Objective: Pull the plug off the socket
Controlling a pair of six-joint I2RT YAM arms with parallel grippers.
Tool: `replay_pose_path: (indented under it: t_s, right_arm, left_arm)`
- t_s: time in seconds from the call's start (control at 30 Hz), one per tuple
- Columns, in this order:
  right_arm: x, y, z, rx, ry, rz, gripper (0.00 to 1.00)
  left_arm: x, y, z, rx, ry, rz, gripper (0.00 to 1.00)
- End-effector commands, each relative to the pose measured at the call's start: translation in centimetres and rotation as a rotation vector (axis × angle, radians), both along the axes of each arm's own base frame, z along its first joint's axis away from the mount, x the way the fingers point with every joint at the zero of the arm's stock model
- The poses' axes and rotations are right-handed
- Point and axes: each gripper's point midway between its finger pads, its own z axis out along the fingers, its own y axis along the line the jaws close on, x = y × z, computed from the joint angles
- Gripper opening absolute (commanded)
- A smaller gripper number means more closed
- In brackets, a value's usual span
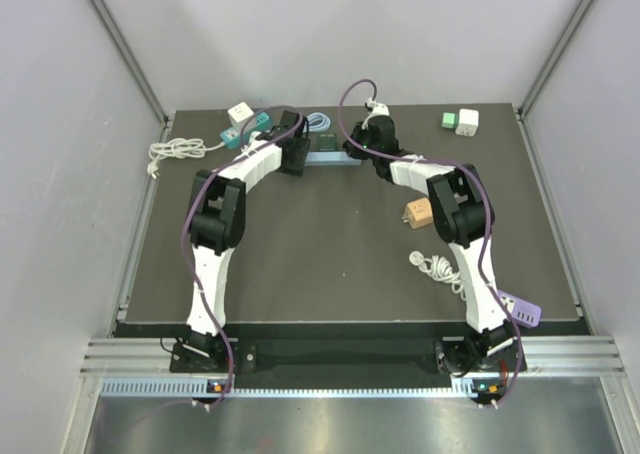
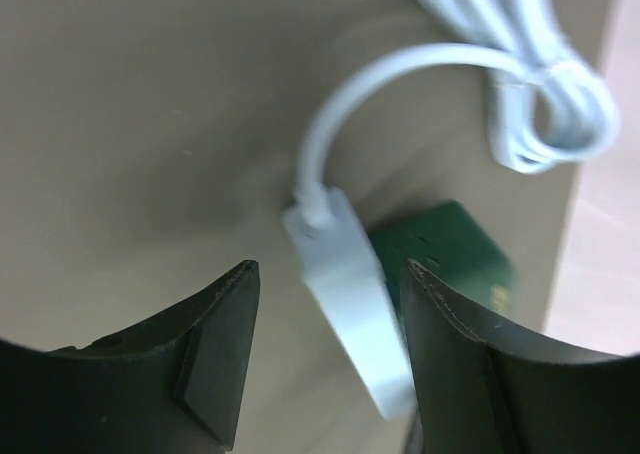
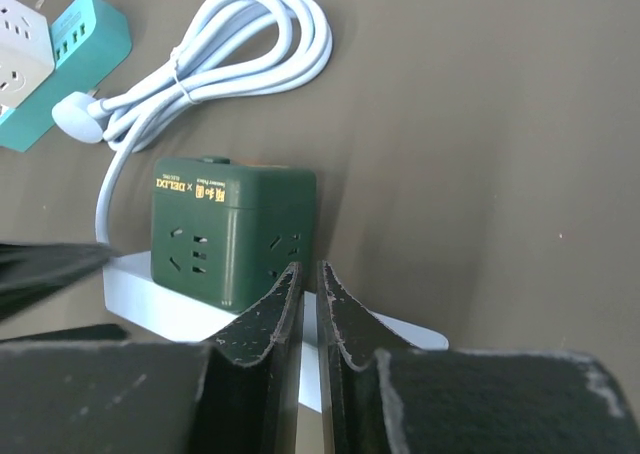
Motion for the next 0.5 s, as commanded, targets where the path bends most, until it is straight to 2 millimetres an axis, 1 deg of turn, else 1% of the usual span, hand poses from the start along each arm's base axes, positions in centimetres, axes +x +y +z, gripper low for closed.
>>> replay_pose_path:
  t_s: [0.0, 0.07, 0.1, 0.13, 0.17, 0.23, 0.27, 0.33, 0.37, 0.4, 0.43, 0.47]
  right_arm:
    - [-0.1, 0.6, 5.0, 0.044, -0.086, 0.021, 0.09]
    - [-0.1, 0.6, 5.1, 0.045, -0.089, 0.021, 0.09]
    - [-0.1, 0.6, 5.0, 0.045, -0.087, 0.021, 0.09]
    - [-0.2, 0.6, 5.0, 0.045, -0.087, 0.022, 0.09]
    - [-0.2, 0.7, 5.1, 0.046, -0.088, 0.024, 0.09]
    - [-0.2, 0.7, 5.1, 0.048, -0.087, 0.023, 0.09]
    - [-0.2, 0.7, 5.1, 0.052, -0.085, 0.023, 0.1]
    - [-0.1, 0.8, 5.2, 0.055, -0.078, 0.024, 0.11]
    - [0.0, 0.9, 5.5, 0.057, -0.081, 0.027, 0.12]
    - [-0.1, 0.9, 5.4, 0.053, -0.069, 0.03, 0.14]
    - [-0.2, 1.0, 5.5, 0.053, -0.062, 0.038, 0.15]
    - [-0.2, 0.9, 5.7, 0.054, -0.055, 0.044, 0.17]
  left_arm:
    - [0.3, -0.4, -0.4, -0.032, 0.025, 0.042, 0.63]
    - [0.5, -0.3, -1.2, -0.025, 0.032, 0.053, 0.63]
    - [0.7, -0.1, -1.3, -0.021, 0.03, 0.06, 0.63]
    - [0.7, -0.2, -1.7, -0.024, 0.032, 0.058, 0.63]
    - [0.8, -0.2, -2.2, -0.022, 0.038, 0.056, 0.59]
    - [1.2, -0.5, -2.5, -0.033, 0.02, 0.044, 0.52]
    - [1.3, -0.6, -2.7, -0.025, 0.015, 0.029, 0.38]
    - [1.6, -0.6, -3.0, -0.017, -0.007, 0.018, 0.24]
    - [1.8, -0.5, -2.9, 0.001, -0.027, -0.001, 0.19]
    - [1.5, -0.2, -3.6, 0.022, -0.026, -0.012, 0.07]
    - [2.3, -0.2, -2.2, 0.027, -0.092, -0.019, 0.0]
    - [2.4, 0.1, -2.1, 0.073, -0.112, -0.057, 0.0]
